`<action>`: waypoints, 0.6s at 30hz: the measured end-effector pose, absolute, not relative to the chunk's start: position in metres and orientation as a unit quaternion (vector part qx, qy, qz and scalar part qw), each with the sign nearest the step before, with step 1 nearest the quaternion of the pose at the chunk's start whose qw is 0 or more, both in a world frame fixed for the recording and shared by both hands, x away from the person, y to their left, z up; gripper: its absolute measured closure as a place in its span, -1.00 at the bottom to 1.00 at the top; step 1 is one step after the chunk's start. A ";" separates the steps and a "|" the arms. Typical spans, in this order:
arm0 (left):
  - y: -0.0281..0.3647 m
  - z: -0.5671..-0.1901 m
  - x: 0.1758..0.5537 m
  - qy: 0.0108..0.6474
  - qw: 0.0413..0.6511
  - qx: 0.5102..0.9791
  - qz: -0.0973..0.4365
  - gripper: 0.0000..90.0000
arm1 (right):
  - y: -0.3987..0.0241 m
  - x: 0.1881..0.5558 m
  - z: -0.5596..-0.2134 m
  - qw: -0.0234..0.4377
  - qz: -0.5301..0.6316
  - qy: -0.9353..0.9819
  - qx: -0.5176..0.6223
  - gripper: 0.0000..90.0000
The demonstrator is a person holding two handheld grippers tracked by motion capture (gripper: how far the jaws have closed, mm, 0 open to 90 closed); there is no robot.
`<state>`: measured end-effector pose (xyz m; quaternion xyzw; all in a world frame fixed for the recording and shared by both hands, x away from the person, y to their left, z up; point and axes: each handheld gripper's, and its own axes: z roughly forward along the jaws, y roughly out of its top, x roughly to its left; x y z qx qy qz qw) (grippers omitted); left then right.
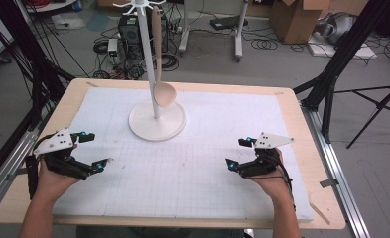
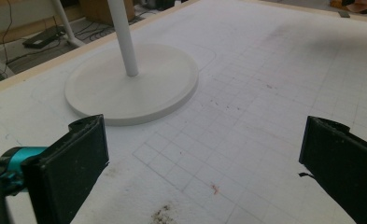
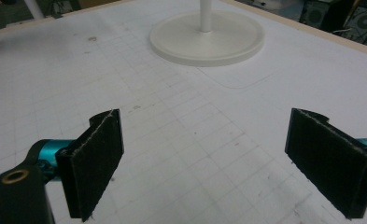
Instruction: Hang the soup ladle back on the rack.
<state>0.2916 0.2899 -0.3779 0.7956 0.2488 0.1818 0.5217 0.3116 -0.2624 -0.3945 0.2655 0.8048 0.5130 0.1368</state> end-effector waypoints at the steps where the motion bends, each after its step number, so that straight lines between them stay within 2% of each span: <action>1: 0.289 -0.378 0.292 0.250 0.522 0.795 0.182 -0.96 | -0.263 0.311 -0.396 0.134 0.512 0.805 0.268 -0.78; 5: 0.289 -0.378 0.292 0.249 0.522 0.796 0.181 -0.96 | -0.267 0.309 -0.399 0.137 0.510 0.802 0.278 -0.81; 8: 0.289 -0.380 0.292 0.251 0.521 0.796 0.180 -0.96 | -0.270 0.310 -0.404 0.129 0.504 0.803 0.290 -0.97; 18: 0.286 -0.384 0.295 0.249 0.517 0.801 0.173 -0.96 | -0.273 0.309 -0.402 0.140 0.509 0.796 0.295 -0.97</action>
